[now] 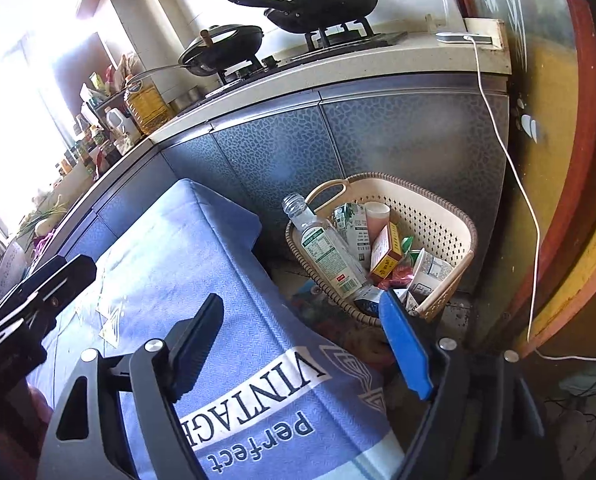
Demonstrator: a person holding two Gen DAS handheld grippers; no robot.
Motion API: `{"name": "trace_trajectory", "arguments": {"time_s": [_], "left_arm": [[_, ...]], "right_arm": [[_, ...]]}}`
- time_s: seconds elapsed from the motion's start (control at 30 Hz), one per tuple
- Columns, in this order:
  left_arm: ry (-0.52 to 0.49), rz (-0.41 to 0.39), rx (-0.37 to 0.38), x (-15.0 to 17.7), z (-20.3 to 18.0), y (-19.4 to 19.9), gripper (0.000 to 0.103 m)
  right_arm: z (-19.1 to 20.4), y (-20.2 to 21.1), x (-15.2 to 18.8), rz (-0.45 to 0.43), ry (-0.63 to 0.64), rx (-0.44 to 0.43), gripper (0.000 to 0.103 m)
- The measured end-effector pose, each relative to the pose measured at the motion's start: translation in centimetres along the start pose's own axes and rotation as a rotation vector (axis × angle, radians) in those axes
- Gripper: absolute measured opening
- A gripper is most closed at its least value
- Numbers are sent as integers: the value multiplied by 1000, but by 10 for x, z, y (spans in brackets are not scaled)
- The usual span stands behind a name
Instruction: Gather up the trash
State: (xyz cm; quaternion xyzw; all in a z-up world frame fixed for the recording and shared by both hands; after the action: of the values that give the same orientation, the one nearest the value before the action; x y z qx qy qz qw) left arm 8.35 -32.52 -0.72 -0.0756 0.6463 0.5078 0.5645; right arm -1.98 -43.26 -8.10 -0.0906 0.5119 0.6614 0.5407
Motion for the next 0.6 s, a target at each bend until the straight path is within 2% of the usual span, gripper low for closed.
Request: {"name": "trace_trajectory", "arguments": {"time_s": [0.13,0.37,0.6], "left_arm": [[11,-5,-3,1,0,6,97],[-22,15,-112,-4,-2,5,97],[-23,17,-111,-8,-5,6,97]], "right_arm": [[1,4,1,-20,4,54,86],[-12,10,-4,-66,-35,103,89],[-18,5,-4,-62,-46,107,91]]}}
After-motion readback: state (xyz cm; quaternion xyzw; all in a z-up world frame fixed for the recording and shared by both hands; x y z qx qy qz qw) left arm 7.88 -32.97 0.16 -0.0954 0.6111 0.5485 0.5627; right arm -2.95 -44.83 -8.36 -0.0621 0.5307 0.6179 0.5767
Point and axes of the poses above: each gripper's, at about its wrist camera, not at the fingertips, and y roughly against the way its jaws point, z to its left, x to its underside, the point moved 10 cm from there along -y, roughly the way its jaws point, and after that the axes turned 10 degrees about -x, right-handed, at the moved point
